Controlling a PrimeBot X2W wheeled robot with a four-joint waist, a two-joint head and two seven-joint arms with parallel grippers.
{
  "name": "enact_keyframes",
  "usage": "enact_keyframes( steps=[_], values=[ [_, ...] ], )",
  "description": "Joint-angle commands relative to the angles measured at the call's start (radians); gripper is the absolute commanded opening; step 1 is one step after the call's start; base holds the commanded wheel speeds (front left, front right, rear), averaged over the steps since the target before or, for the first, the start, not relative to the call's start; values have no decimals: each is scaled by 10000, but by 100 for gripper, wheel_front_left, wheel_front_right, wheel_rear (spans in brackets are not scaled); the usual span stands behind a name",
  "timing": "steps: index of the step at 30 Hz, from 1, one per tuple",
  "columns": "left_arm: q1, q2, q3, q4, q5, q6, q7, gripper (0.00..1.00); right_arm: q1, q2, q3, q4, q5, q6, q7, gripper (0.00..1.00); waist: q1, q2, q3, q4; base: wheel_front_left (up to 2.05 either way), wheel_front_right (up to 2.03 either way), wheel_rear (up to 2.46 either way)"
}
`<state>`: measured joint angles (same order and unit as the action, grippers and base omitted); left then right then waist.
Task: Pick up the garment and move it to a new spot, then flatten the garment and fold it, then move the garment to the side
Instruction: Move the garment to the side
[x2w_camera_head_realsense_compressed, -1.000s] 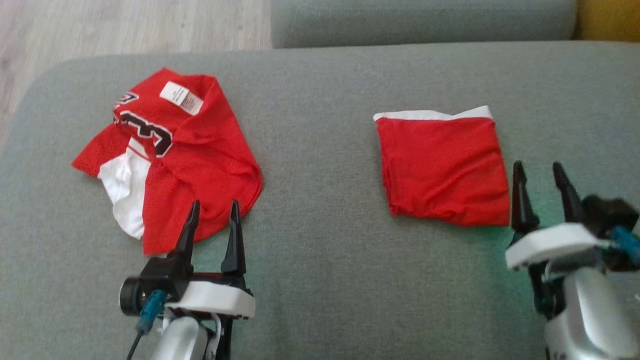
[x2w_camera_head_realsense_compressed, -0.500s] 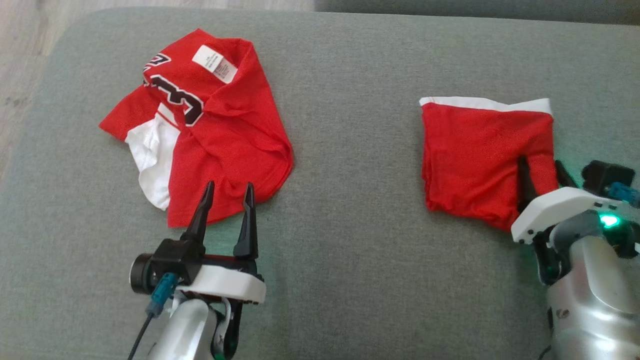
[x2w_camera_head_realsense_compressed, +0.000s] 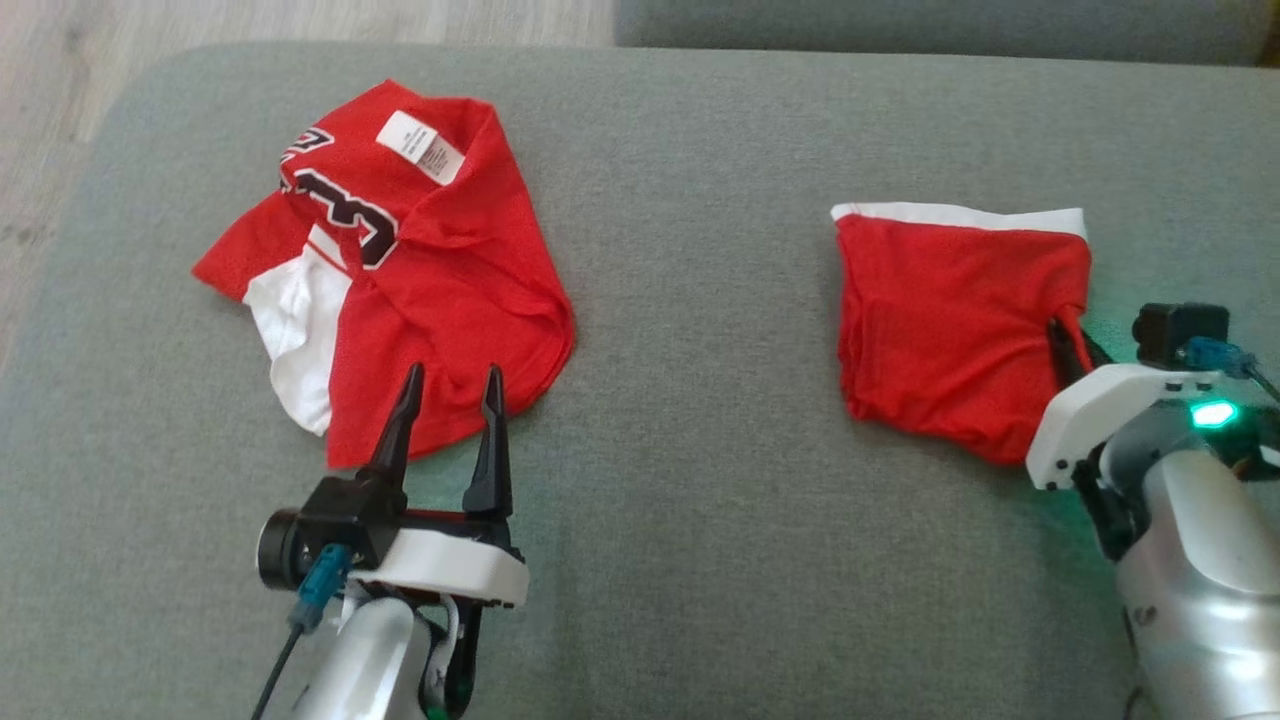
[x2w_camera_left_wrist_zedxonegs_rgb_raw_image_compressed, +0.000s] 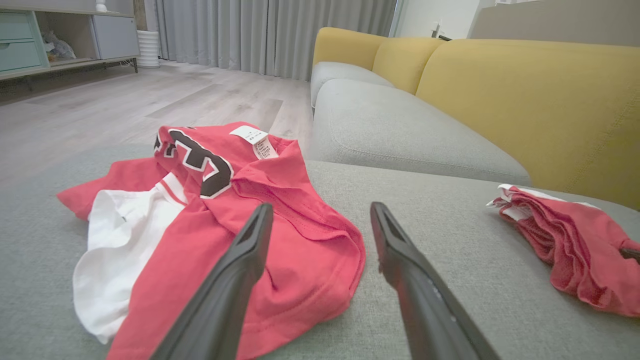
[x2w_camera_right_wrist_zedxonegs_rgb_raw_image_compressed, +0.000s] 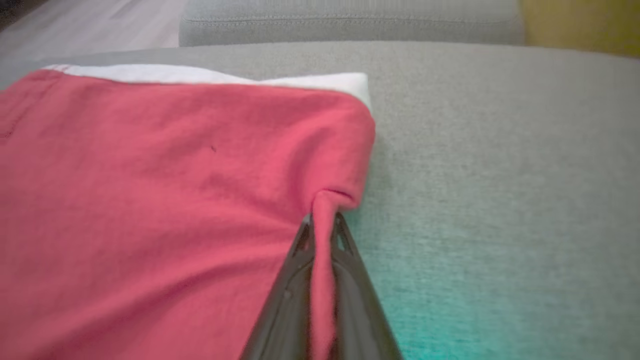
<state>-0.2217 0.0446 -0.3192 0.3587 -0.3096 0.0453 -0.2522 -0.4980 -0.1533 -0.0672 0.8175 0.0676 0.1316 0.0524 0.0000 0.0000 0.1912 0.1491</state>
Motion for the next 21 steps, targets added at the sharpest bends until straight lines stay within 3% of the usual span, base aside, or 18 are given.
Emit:
enact_keyframes(
  steps=[1, 5, 10, 17, 21],
  values=[
    [-215, 56, 355, -253, -23, 78, -95, 100, -217, -281, 352, -325, -107, -9, -95, 0, 0, 0, -106, -109, 0, 0, 0],
    [-136, 56, 422, -268, -13, 78, -95, 100, -231, -1144, 1154, -496, -238, -9, 169, 0, 0, 0, -257, -308, 0, 0, 0],
    [-93, 56, 433, -313, -6, 81, -95, 100, -266, -2711, 1831, -459, -77, -9, 520, 0, 0, 0, -265, -447, 0, 0, 0],
    [-249, 56, 441, -472, 70, 54, -95, 100, -452, -4739, 1856, -54, 109, -9, 650, 0, 0, 0, 190, -398, 0, 0, 0],
    [-359, 56, 499, -524, 145, 17, -95, 100, -606, -5384, 1747, 197, 89, -9, 582, 0, 0, 0, 487, -355, 0, 0, 0]
  ],
)
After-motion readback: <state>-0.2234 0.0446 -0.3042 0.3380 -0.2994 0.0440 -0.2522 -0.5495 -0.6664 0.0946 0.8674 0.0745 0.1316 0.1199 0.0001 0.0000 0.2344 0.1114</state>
